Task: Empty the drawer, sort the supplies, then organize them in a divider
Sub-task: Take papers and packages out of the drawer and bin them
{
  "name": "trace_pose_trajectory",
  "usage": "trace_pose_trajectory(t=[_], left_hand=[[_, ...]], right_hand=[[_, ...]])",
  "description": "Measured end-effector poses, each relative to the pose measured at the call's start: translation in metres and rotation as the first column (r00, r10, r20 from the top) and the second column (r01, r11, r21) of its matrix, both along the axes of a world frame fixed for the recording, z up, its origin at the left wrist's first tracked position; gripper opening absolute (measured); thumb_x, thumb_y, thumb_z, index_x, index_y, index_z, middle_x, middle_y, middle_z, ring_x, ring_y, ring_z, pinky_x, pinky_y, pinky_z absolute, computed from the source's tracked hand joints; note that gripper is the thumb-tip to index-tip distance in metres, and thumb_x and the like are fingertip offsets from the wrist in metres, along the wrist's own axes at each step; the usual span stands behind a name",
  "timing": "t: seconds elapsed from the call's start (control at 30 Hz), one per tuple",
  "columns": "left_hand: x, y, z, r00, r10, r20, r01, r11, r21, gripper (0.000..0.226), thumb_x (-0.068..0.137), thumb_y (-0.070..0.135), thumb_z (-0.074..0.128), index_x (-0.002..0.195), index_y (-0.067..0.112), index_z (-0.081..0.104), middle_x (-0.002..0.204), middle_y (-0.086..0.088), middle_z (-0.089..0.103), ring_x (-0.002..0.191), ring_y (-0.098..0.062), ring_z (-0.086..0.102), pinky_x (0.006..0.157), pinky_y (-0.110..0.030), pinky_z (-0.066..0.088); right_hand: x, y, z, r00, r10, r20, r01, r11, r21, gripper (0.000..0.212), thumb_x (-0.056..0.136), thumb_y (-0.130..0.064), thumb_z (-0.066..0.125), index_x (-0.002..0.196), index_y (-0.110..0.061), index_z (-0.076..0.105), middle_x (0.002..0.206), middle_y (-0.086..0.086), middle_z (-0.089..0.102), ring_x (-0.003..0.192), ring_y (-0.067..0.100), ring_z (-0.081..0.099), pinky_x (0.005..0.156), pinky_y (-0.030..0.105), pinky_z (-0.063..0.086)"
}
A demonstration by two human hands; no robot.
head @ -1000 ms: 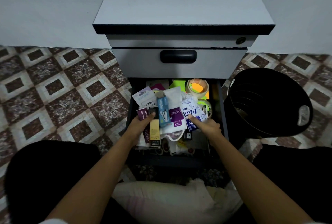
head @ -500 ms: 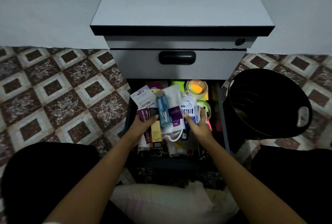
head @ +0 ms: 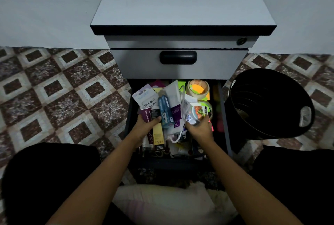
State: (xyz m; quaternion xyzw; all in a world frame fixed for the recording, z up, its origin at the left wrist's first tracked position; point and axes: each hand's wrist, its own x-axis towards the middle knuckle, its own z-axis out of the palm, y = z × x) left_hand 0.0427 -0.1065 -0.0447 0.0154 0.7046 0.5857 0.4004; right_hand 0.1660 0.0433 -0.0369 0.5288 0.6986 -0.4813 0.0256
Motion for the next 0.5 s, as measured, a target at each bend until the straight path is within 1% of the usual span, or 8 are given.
trace_pose_trajectory(t=[0.07,0.13,0.17,0.27,0.3,0.33,0.4,0.5], left_hand=[[0.001,0.001,0.000,1.000,0.012,-0.015,-0.012,1.000,0.002,0.108,0.048,0.052,0.087,0.138,0.017,0.038,0.125,-0.004,0.061,0.111,-0.021,0.061,0.097,-0.046,0.049],[0.001,0.004,0.000,0.999,0.015,-0.049,-0.015,1.000,-0.001,0.120,0.040,0.058,0.088,0.140,0.017,0.035,0.126,-0.003,0.060,0.112,-0.019,0.060,0.096,-0.044,0.050],[0.003,0.006,0.003,0.998,0.013,-0.058,-0.014,1.000,-0.011,0.123,0.040,0.056,0.089,0.141,0.017,0.032,0.127,-0.002,0.058,0.113,-0.018,0.059,0.097,-0.044,0.049],[0.008,0.013,0.011,0.995,0.050,-0.092,-0.054,0.998,-0.040,0.112,0.056,0.036,0.086,0.144,0.016,0.019,0.132,-0.002,0.049,0.119,-0.019,0.051,0.102,-0.043,0.044],[0.008,0.014,0.011,0.993,0.063,-0.098,-0.068,0.997,-0.049,0.112,0.058,0.034,0.085,0.144,0.015,0.016,0.134,-0.004,0.047,0.120,-0.020,0.050,0.103,-0.044,0.043],[0.008,0.015,0.009,0.992,0.071,-0.103,-0.076,0.996,-0.053,0.113,0.058,0.033,0.084,0.145,0.015,0.015,0.136,-0.005,0.046,0.121,-0.021,0.050,0.104,-0.045,0.043],[0.006,0.015,0.008,0.990,0.087,-0.113,-0.094,0.994,-0.056,0.108,0.063,0.028,0.084,0.145,0.015,0.015,0.136,-0.007,0.047,0.122,-0.023,0.050,0.104,-0.046,0.042],[0.004,0.015,0.007,0.989,0.110,-0.095,-0.116,0.991,-0.059,0.096,0.072,0.019,0.079,0.144,0.014,0.016,0.132,-0.007,0.049,0.120,-0.023,0.051,0.102,-0.043,0.043]], right_hand=[[0.001,0.001,0.005,0.995,0.009,0.104,-0.014,0.998,0.054,0.091,0.069,-0.061,0.067,0.138,-0.011,0.033,0.136,0.015,0.039,0.127,0.035,0.039,0.102,0.047,0.035],[0.000,0.002,0.005,0.988,-0.023,0.150,0.009,0.996,0.091,0.088,0.071,-0.059,0.068,0.136,-0.012,0.033,0.139,0.014,0.032,0.130,0.034,0.032,0.102,0.046,0.031],[-0.001,0.003,0.001,0.991,-0.046,0.127,0.034,0.994,0.100,0.089,0.070,-0.059,0.069,0.135,-0.011,0.031,0.140,0.015,0.030,0.129,0.035,0.031,0.102,0.046,0.031],[-0.005,0.001,-0.001,0.995,-0.097,0.005,0.097,0.995,0.014,0.089,0.068,-0.048,0.077,0.131,-0.008,0.027,0.139,0.019,0.027,0.124,0.038,0.037,0.098,0.040,0.036],[-0.006,0.002,-0.005,0.992,-0.121,-0.036,0.120,0.992,-0.023,0.089,0.068,-0.044,0.079,0.130,-0.007,0.026,0.138,0.020,0.028,0.122,0.037,0.039,0.096,0.038,0.038],[-0.006,0.003,-0.002,0.990,-0.136,-0.037,0.134,0.989,-0.053,0.089,0.068,-0.041,0.080,0.130,-0.007,0.026,0.137,0.021,0.029,0.122,0.037,0.040,0.094,0.037,0.039],[-0.005,0.005,-0.003,0.992,-0.124,-0.015,0.123,0.990,-0.066,0.093,0.067,-0.045,0.080,0.133,-0.011,0.024,0.137,0.021,0.033,0.123,0.036,0.040,0.094,0.037,0.039],[-0.002,0.007,-0.008,0.999,-0.044,0.025,0.045,0.997,-0.068,0.108,0.064,-0.061,0.074,0.146,-0.028,0.012,0.142,0.015,0.038,0.130,0.036,0.037,0.104,0.041,0.034]])
